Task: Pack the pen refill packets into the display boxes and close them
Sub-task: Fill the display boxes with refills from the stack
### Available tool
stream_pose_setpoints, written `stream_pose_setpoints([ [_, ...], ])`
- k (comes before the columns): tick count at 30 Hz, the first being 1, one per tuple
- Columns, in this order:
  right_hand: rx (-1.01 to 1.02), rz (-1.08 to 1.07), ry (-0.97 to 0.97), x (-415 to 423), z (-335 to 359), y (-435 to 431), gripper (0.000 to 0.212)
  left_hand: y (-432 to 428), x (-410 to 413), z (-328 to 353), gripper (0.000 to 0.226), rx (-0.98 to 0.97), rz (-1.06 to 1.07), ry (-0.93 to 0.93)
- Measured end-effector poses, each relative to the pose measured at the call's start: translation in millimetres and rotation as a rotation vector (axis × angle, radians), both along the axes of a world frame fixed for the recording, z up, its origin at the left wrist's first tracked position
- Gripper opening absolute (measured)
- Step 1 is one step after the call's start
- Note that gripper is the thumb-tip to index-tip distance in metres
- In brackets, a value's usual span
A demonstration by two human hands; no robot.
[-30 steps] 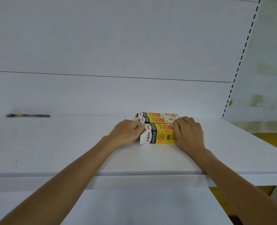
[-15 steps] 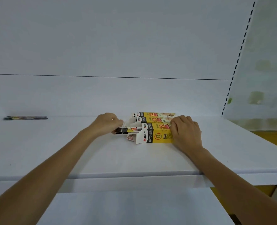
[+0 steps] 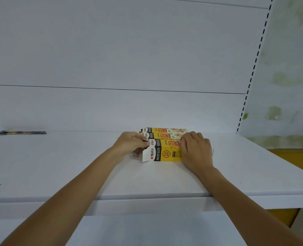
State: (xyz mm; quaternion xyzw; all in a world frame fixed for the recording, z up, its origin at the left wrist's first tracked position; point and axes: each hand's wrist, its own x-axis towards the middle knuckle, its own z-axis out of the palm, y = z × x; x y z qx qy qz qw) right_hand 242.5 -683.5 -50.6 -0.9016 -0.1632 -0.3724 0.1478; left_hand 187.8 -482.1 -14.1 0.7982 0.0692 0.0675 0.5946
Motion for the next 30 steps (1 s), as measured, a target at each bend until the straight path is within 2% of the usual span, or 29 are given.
stream_pose_setpoints([
  [2,0.001,0.003,0.000,0,0,0,0.057,-1,-3,-3,0.003,-0.082,-0.050,0.044],
  [5,0.019,0.017,-0.009,0,0,1,0.055,1,-4,-9,0.007,-0.161,0.021,0.008],
  [11,0.040,0.003,-0.076,0,-2,1,0.043,-3,-9,-20,0.007,0.085,0.198,-0.218],
  [15,0.021,0.017,-0.051,0,-1,0,0.047,-6,-12,-18,0.010,0.111,0.217,-0.277],
  [20,-0.028,0.025,-0.060,3,-3,-4,0.049,-7,-20,-18,0.020,0.171,0.106,-0.247],
  [25,-0.066,0.041,-0.051,4,-5,-4,0.046,-9,-25,-16,0.052,0.199,-0.046,-0.143],
  [27,-0.051,0.056,-0.052,3,-4,-5,0.041,-8,-25,-14,0.054,0.161,-0.131,-0.124],
  [30,-0.014,0.085,-0.049,1,-2,-5,0.040,-9,-21,-19,0.043,0.276,-0.189,-0.102],
])
